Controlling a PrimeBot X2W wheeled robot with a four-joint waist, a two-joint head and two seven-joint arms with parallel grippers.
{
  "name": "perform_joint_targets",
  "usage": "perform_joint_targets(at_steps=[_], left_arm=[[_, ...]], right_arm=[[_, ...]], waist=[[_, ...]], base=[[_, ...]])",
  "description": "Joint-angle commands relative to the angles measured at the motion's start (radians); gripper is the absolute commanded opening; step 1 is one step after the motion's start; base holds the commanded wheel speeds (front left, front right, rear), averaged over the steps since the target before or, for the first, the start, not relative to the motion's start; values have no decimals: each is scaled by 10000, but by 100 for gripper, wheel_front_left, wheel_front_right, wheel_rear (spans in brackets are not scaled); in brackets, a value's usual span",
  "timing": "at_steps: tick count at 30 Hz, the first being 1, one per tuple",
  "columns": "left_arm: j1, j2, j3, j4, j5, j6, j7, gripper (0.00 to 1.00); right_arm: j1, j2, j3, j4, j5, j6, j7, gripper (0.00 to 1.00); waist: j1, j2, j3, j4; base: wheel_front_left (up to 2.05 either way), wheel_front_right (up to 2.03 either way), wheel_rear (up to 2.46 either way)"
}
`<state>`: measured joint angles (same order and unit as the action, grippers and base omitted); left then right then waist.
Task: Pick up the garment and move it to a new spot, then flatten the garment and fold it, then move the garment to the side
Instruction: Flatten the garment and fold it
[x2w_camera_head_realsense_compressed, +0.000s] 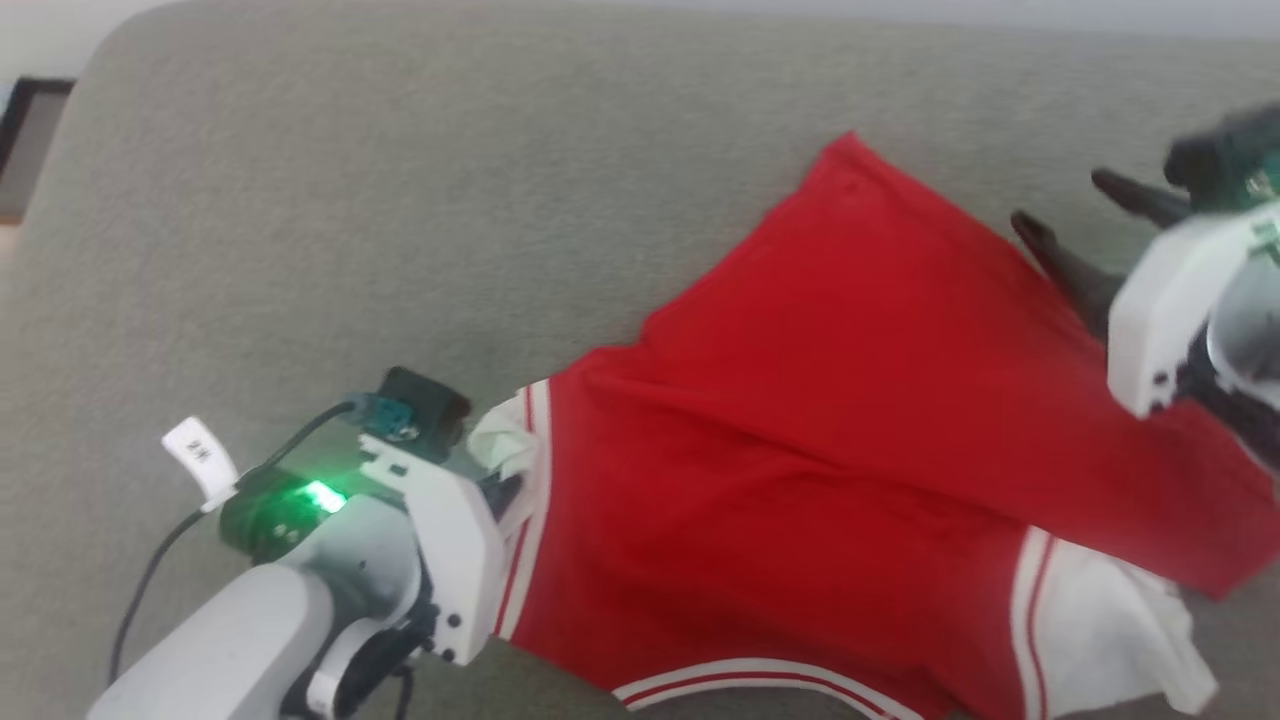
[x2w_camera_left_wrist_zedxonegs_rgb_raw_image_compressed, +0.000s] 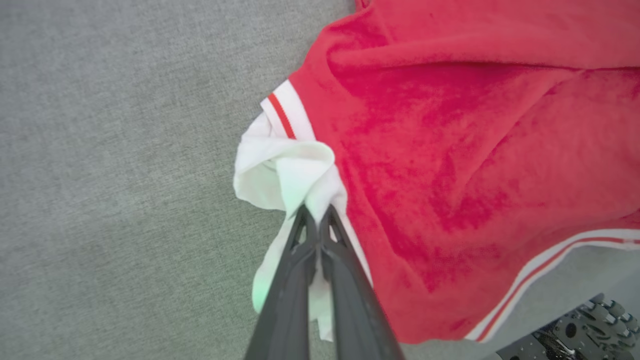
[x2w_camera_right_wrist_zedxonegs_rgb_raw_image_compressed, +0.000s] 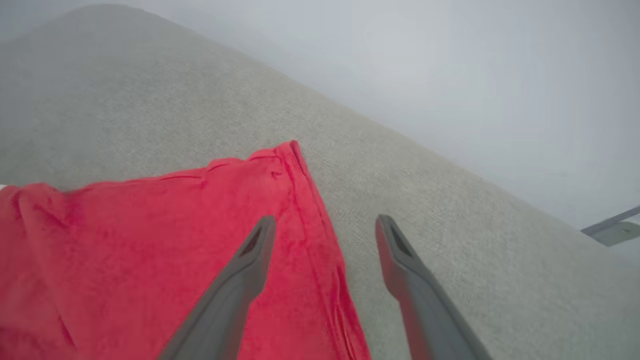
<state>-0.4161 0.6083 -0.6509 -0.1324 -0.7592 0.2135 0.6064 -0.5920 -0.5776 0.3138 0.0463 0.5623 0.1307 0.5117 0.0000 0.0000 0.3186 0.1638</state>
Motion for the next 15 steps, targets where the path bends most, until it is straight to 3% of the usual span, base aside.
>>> perform_joint_targets(at_steps=[1,15], left_arm=[[-153,-72,-44,36,22,-85,-42,0],[-1221,-1215,-650,1103,180,-882,-446,0]], right_arm=[[-206,-41,100,165,-52,0,-43,100],[-4465,-53,3901,4988,1107,-1,761,100]], waist=[[0,0,285,378],[0,0,1208,1972]], base=[[0,0,0],[0,0,0]])
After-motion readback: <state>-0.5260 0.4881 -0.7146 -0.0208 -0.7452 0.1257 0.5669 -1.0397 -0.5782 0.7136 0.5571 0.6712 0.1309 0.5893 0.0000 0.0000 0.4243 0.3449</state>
